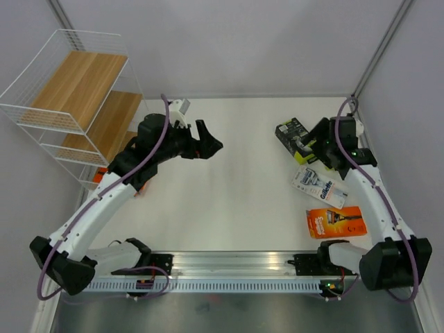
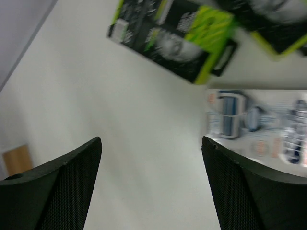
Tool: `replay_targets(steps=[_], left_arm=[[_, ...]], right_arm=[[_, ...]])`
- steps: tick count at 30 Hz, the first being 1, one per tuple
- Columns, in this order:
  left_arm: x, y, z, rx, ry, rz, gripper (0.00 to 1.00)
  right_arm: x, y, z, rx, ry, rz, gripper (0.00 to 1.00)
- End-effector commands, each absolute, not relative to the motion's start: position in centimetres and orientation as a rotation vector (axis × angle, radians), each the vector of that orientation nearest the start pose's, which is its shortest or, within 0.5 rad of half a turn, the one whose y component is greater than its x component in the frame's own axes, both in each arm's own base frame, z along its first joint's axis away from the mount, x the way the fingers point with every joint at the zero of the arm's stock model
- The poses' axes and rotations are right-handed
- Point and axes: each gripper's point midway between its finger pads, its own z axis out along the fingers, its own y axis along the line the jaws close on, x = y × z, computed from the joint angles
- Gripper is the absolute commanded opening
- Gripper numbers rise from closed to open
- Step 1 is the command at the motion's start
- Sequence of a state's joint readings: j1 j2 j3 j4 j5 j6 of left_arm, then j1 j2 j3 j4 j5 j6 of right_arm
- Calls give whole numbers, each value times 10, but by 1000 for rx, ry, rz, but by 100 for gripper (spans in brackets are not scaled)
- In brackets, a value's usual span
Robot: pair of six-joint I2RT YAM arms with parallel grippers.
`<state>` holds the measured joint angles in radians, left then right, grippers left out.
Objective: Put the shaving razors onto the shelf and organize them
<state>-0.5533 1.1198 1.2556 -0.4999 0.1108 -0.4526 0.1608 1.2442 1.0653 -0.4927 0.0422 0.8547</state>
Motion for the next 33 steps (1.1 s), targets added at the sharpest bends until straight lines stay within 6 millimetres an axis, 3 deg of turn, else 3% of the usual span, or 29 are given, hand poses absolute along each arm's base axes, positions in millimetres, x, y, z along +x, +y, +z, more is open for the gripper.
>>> replay_targets(steps=[1, 3, 4, 5, 7, 9, 10, 12, 13, 15, 16, 17, 18, 19, 21, 23, 27, 33], left_arm=[[249, -287, 316, 277, 2031, -1197, 97], [246, -313, 292, 250, 2072, -1237, 96], [230, -332, 284, 233, 2109, -1286, 95], [232, -345, 269, 191, 2139, -1288, 94], [216, -374, 252, 113, 2161, -1403, 91], [214, -394, 226, 53, 2194, -1419, 90], [200, -411, 225, 51, 2197, -1465, 89], [198, -436, 209, 39, 2230, -1423, 88], [182, -450, 206, 68, 2247, -1431, 88], [177, -470, 199, 48, 2273, -1436, 88], [169, -481, 173, 31, 2340, -1413, 87], [167, -489, 168, 11, 2346, -1424, 85], [164, -495, 160, -43, 2374, -1442, 81], [156, -503, 135, -51, 2418, -1422, 79], [146, -515, 121, -92, 2432, -1426, 76], [150, -522, 106, -129, 2408, -1392, 75], [154, -549, 118, -136, 2351, -1413, 73], [152, -568, 81, -223, 2447, -1318, 69]], right_arm=[[286, 5, 163, 834, 2344, 40, 91], [273, -29, 163, 904, 2342, -46, 92], [271, -36, 163, 926, 2349, -51, 92], [265, -52, 161, 992, 2350, -79, 92], [264, -60, 164, 1026, 2340, -51, 92], [268, -71, 182, 1050, 2250, -25, 92], [271, -71, 189, 1024, 2226, -8, 92], [274, -73, 210, 1000, 2162, -5, 92], [276, -72, 216, 993, 2152, 11, 93], [279, -67, 217, 999, 2148, 53, 93], [281, -57, 216, 984, 2155, 126, 93], [285, -54, 219, 970, 2135, 155, 93], [286, -54, 221, 973, 2122, 162, 93], [286, -45, 227, 947, 2115, 223, 93], [284, -41, 237, 923, 2098, 248, 92], [278, -38, 251, 910, 2078, 257, 93], [276, -29, 267, 887, 2047, 301, 92], [277, -20, 284, 866, 2006, 368, 92]])
